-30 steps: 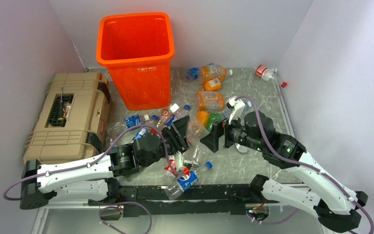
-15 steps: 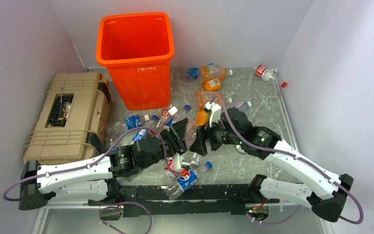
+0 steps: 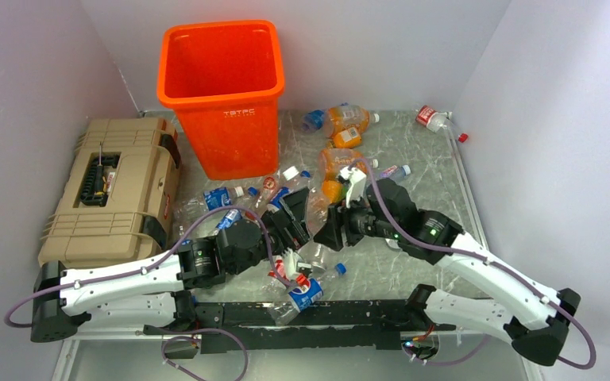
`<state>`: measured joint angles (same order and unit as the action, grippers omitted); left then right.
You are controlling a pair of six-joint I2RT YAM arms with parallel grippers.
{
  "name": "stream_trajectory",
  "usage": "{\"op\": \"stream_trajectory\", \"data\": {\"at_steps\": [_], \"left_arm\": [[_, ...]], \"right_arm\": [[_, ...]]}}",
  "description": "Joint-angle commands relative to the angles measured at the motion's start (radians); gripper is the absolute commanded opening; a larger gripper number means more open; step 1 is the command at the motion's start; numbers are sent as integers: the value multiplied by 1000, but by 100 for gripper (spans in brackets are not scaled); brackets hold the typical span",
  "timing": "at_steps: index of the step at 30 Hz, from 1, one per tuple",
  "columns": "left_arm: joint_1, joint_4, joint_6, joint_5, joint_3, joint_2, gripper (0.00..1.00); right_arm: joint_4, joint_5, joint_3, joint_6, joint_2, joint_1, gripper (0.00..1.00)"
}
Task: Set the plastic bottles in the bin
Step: Place the plastic bottle in the trash bin.
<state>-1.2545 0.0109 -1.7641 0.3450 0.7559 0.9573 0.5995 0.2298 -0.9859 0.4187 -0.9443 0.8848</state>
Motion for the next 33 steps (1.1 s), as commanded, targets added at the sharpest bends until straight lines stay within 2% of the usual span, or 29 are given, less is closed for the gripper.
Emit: {"op": "stream_trajectory", "data": {"at_steps": [1,5,8,9,12,15,17,19,20,22,25,28,33], "left_arm": [[-6,104,127,14,48,-1,99],[-6,130,382,67,109,22,99],[-6,2,695,79,221,52,99],[-6,-56,843,82,254,67,100],[5,-113,1141,88,321,100,100],[76,-176,1439,-86,369,102,99],[196,-194,1672,-296,402,100,99],[340,-132,1884,-532,393,97,99],[395,-80,1977,-599,380,97,100],[472,6,2136,-641,359,105,99],[550,100,2309,-736,375,151,99],[578,207,2427,-847,419,215,100],[579,274,2502,-969,541,349,96]], "right_arm": [[-70,-194,20,-5,137,-3,44],[-152,-400,98,-8,308,-2,44],[-208,-507,150,-18,395,-3,44],[-227,-529,171,-23,419,-1,44],[-292,-549,236,-48,468,-3,44],[-360,-528,295,-66,496,-2,44],[-399,-516,329,-75,513,-1,44],[-432,-503,355,-81,529,-2,44],[-446,-496,367,-84,539,-2,44],[-472,-473,390,-89,546,-2,44],[-498,-427,409,-93,538,-2,44],[-520,-392,421,-93,524,-1,44],[-571,-359,436,-78,504,-3,44]]}}
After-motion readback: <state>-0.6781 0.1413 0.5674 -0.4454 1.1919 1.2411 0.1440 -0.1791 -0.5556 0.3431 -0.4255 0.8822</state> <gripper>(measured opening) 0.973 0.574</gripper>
